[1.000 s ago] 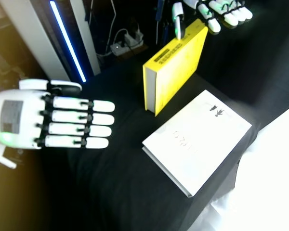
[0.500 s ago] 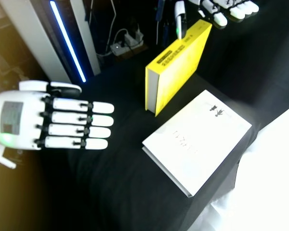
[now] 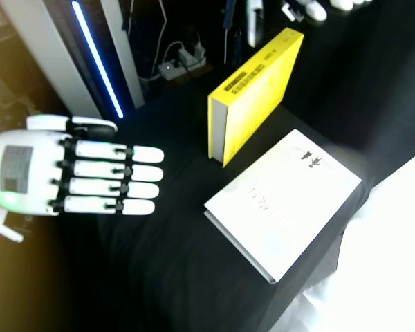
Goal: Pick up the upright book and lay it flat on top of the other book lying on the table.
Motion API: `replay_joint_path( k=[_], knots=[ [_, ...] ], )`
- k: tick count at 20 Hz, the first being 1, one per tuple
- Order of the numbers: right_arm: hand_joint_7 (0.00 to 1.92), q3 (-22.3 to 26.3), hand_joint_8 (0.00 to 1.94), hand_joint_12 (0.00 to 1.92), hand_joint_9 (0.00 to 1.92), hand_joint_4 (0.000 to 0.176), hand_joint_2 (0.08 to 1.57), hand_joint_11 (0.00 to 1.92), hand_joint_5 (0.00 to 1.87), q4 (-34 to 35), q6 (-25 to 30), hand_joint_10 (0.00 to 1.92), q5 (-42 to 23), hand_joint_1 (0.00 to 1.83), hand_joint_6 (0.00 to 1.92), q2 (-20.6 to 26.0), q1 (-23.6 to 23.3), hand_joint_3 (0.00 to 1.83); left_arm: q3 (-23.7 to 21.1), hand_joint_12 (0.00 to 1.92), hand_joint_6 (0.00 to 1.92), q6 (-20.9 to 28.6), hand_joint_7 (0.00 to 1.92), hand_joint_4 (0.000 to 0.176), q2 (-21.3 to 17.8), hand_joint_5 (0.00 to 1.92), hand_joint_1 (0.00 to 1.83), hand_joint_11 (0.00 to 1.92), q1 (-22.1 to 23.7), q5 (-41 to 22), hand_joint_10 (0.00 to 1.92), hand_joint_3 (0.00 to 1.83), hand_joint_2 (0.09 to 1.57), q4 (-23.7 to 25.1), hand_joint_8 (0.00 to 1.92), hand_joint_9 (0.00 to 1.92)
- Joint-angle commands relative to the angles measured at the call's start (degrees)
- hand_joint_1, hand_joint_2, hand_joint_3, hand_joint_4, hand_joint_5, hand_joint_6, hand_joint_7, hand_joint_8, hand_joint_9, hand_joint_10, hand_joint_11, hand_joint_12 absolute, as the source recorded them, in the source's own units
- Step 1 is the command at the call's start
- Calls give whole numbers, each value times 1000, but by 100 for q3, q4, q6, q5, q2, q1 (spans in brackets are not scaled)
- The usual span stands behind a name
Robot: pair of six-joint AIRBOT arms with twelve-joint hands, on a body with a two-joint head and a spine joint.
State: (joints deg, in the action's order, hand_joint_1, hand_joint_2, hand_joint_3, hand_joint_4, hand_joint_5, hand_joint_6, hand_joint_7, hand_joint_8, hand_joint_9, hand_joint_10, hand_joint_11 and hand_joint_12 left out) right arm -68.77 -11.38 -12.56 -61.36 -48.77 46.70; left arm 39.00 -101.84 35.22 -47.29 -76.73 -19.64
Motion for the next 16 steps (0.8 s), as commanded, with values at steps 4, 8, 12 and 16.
replay_joint_path(
  k=[4, 8, 12, 16],
  knots=[
    [0, 29, 0, 0, 0, 0, 1291, 0, 0, 285, 46, 0, -658, 360, 0, 63, -24, 101, -330, 0, 0, -7, 0, 176, -313, 0, 0, 0, -355, -801, 0, 0, 1077, 129, 0, 0],
    [0, 33, 0, 0, 0, 0, 1317, 0, 0, 331, 46, 0, -659, 288, 0, 62, -22, 109, -247, 0, 0, -1, 0, 176, -36, 0, 265, 0, -478, -569, 0, 0, 966, -48, 0, 0],
    [0, 33, 0, 0, 0, 0, 1307, 0, 0, 330, 46, 0, -661, 356, 0, 62, -23, 100, -68, 0, 0, 0, 0, 176, 152, 0, 434, 0, -476, -369, 0, 0, 980, -342, 0, 0],
    [0, 36, 0, 0, 0, 0, 1271, 0, 0, 328, 47, 0, -662, 486, 0, 63, -23, 79, 64, 0, 0, 29, 0, 176, 284, 0, 617, 0, -476, -264, 0, 7, 1044, -624, 0, 0]
  ],
)
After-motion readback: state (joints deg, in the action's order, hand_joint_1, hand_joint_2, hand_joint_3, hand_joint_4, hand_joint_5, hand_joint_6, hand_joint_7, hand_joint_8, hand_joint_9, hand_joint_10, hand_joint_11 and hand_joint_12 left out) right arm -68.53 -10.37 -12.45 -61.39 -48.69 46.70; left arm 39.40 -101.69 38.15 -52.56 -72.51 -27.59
